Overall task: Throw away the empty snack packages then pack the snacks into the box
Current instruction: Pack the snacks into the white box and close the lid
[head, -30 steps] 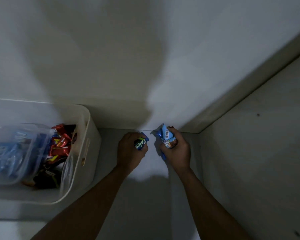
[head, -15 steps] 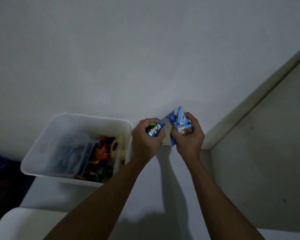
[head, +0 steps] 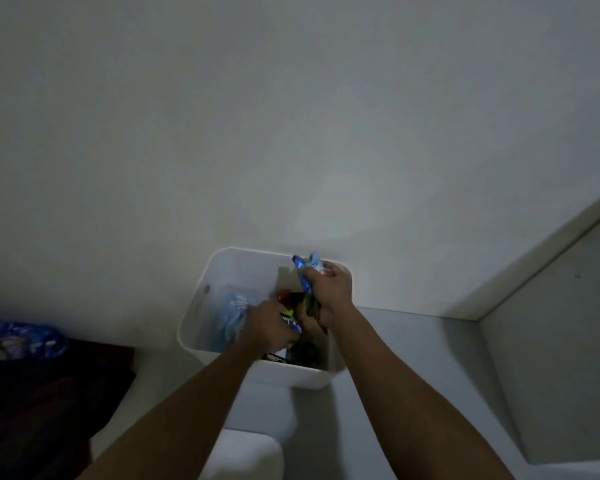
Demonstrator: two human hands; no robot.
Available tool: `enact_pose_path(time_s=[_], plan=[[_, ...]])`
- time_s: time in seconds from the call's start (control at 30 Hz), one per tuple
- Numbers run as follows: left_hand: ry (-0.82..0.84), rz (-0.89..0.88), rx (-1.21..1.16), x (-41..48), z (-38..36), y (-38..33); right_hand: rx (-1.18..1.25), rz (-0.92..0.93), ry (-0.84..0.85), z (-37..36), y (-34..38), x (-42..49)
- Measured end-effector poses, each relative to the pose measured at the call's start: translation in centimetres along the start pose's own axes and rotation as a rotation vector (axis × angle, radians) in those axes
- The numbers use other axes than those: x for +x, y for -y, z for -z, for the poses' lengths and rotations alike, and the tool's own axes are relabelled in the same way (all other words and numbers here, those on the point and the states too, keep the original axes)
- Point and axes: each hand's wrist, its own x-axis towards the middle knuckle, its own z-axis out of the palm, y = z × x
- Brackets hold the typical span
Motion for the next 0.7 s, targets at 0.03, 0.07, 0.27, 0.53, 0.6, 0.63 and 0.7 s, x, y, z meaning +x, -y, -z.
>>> enact_pose_path(time_s=[0.03, 0.07, 0.27, 0.53, 0.6, 0.63, 0.7], plan=[[0.047, 0.043, 0.003, 0.1, -0.3, 0.5, -0.009, -0.071, -0.009, -0.4, -0.6, 0.1], [0.084, 0.073, -0.016, 0.3, -0.6, 0.9, -0.025, -0.127, -0.022, -0.7, -1.2, 0.4], [0.29, 0.113, -0.123, 1.1, -1.1, 1.9, -0.161, -0.155, 0.01, -1.6, -3.1, 2.1], [0.327, 0.089, -0.313, 2.3, 0.1, 1.2, -0.094, -0.254, 0.022, -2.3, -1.6, 2.4], [0.293, 0.096, -0.263, 2.3, 0.3, 1.0, -0.125, -0.238, 0.013, -2.1, -0.5, 1.5], [0.277, 0.093, -0.242, 2.3, 0.5, 0.9, -0.132, -0.236, 0.002, -1.8, -0.3, 1.4], [0.235, 0.061, -0.19, 1.9, 1.1, 0.3, -0.144, -0.19, -0.016, -1.7, 0.3, 0.7]])
